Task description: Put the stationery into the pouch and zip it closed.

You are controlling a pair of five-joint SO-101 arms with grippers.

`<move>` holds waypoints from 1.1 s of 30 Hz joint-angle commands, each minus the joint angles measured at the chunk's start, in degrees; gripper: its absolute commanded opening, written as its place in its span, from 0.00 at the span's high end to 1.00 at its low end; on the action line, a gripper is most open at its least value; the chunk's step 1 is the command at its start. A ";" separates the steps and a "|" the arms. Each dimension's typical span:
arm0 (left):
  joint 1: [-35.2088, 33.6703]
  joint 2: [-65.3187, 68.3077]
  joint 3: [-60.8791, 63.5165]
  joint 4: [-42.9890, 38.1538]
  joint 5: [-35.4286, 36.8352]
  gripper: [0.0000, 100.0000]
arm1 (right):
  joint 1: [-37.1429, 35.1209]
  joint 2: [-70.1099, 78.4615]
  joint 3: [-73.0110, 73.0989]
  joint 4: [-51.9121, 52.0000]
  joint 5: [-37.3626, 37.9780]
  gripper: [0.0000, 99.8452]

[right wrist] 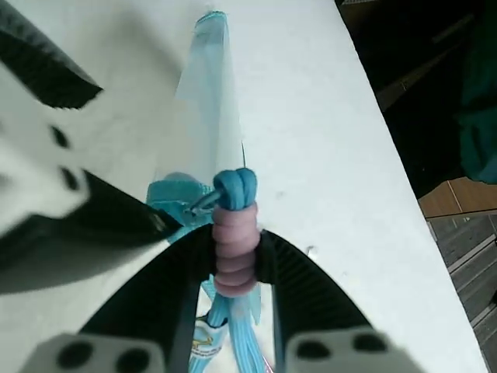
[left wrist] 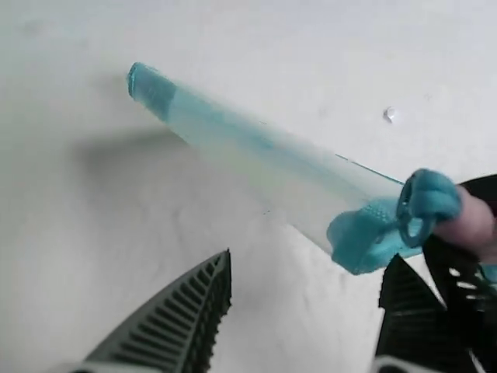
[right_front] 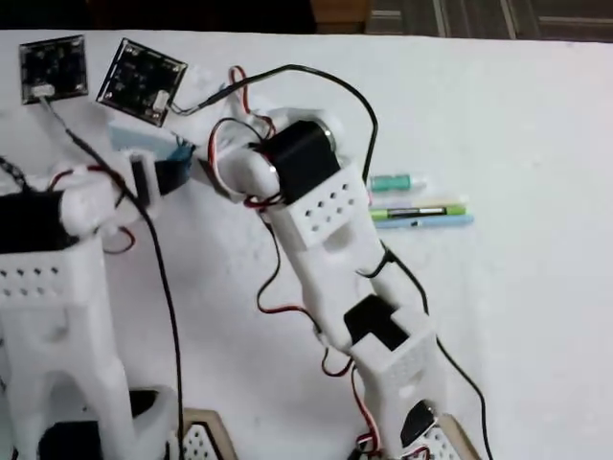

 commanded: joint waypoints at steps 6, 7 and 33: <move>0.31 2.68 8.00 -10.46 0.18 0.69 | 0.40 -3.38 -0.35 0.92 -0.35 0.98; 0.31 2.77 8.26 -10.55 0.18 0.69 | 0.84 -3.38 -0.35 0.92 -0.35 0.98; 0.84 2.68 -13.10 4.92 -3.34 0.98 | 4.35 -9.45 -1.14 -2.77 -0.62 0.98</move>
